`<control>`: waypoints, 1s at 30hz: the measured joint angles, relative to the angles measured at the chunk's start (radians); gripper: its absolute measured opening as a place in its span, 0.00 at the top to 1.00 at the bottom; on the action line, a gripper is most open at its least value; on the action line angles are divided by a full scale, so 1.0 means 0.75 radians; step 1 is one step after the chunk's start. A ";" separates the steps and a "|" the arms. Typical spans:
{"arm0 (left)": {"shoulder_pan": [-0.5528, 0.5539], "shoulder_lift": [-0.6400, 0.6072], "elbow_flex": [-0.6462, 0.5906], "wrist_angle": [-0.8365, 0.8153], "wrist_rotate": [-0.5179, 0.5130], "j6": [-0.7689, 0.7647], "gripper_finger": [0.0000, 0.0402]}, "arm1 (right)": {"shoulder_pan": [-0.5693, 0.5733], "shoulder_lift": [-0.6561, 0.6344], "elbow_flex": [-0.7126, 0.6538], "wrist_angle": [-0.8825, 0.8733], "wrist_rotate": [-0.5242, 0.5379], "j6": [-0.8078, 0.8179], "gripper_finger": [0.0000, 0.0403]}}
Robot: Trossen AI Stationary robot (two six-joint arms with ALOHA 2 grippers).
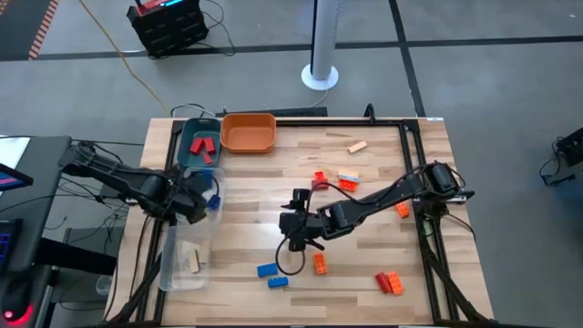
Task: Sort blocks
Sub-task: Put the blue game piece into the top transparent bin, then put the wooden red block into the blue bin
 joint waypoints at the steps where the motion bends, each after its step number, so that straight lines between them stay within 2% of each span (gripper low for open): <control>1: 0.000 0.002 -0.007 -0.037 -0.001 -0.055 0.80 | 0.003 0.000 0.000 0.000 0.000 0.000 0.42; 6: 0.000 0.004 -0.132 -0.093 0.010 -0.225 0.77 | 0.003 0.000 0.000 0.001 0.000 0.000 0.42; 11: 0.011 0.036 -0.145 -0.158 0.010 -0.261 0.49 | 0.000 0.000 0.000 0.001 0.000 0.000 0.42; 14: 0.025 0.036 -0.143 -0.146 0.012 -0.224 0.39 | -0.003 0.000 0.000 0.001 0.000 0.000 0.42; 19: 0.050 0.040 -0.130 -0.145 -0.002 -0.174 0.35 | -0.009 0.000 0.000 0.001 0.000 0.000 0.42; 22: 0.053 0.042 -0.076 -0.126 -0.103 -0.144 0.36 | -0.010 0.000 0.000 0.008 0.001 -0.006 0.42; 25: 0.045 0.041 -0.023 0.013 -0.249 -0.017 0.37 | -0.014 0.000 0.000 0.025 0.012 -0.012 0.42; 27: 0.037 0.041 -0.005 0.206 -0.326 0.121 0.37 | -0.019 0.000 0.000 0.025 0.018 -0.011 0.42; 30: 0.037 0.041 -0.013 0.559 -0.345 0.387 0.37 | -0.031 0.000 0.000 -0.002 0.024 -0.004 0.42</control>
